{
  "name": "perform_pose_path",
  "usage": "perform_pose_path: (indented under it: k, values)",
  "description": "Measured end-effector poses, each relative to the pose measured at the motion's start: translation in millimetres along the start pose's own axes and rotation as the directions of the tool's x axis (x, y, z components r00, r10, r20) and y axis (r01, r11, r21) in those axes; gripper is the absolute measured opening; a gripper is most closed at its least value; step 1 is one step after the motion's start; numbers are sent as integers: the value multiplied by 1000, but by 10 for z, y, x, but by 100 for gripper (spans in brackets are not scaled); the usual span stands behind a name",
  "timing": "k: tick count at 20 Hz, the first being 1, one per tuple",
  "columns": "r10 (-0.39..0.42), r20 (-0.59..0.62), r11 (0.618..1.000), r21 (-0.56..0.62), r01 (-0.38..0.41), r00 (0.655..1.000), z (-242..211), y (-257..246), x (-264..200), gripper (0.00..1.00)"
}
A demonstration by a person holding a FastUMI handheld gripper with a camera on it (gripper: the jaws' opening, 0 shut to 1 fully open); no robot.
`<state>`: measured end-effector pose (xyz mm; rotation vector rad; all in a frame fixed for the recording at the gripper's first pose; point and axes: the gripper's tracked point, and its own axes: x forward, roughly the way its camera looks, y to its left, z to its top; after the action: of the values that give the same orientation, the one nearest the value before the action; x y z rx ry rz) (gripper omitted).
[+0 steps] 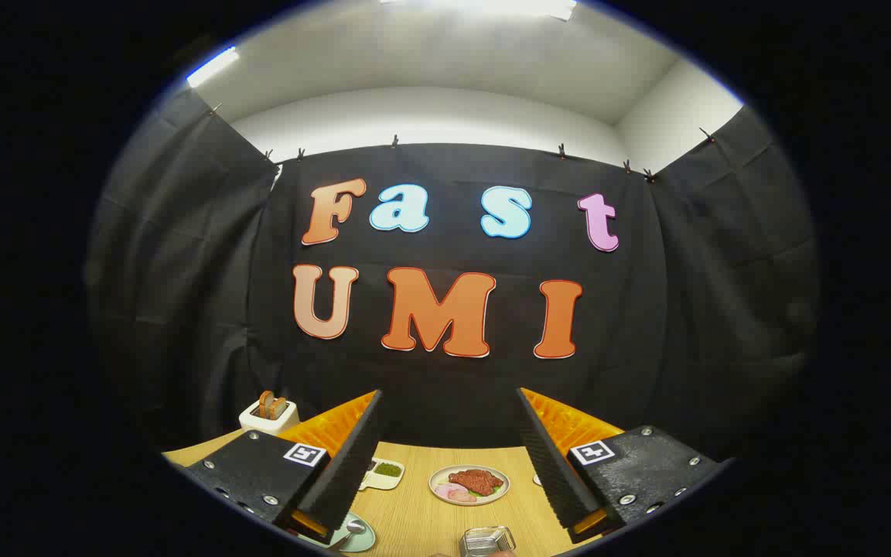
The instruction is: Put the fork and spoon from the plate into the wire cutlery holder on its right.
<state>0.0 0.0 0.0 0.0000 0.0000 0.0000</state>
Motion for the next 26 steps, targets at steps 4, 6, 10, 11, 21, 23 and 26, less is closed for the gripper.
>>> perform_pose_path:
  k: [4,6,10,11,21,23,26]
  values:
    - [6,4,1000,-19,-6,1000,10,41,-12,99]
    - [13,5,1000,-21,-13,1000,8,66,-1,99]
    - [22,1,1000,-7,-22,1000,6,93,6,99]
    - [25,-1,1000,-6,-25,1000,-4,102,8,99]
    - [53,-28,999,-10,-53,998,-98,249,27,99]
    - [58,-35,998,-11,-58,998,-118,284,34,99]
    - [66,-55,998,-22,-67,996,-184,357,55,99]
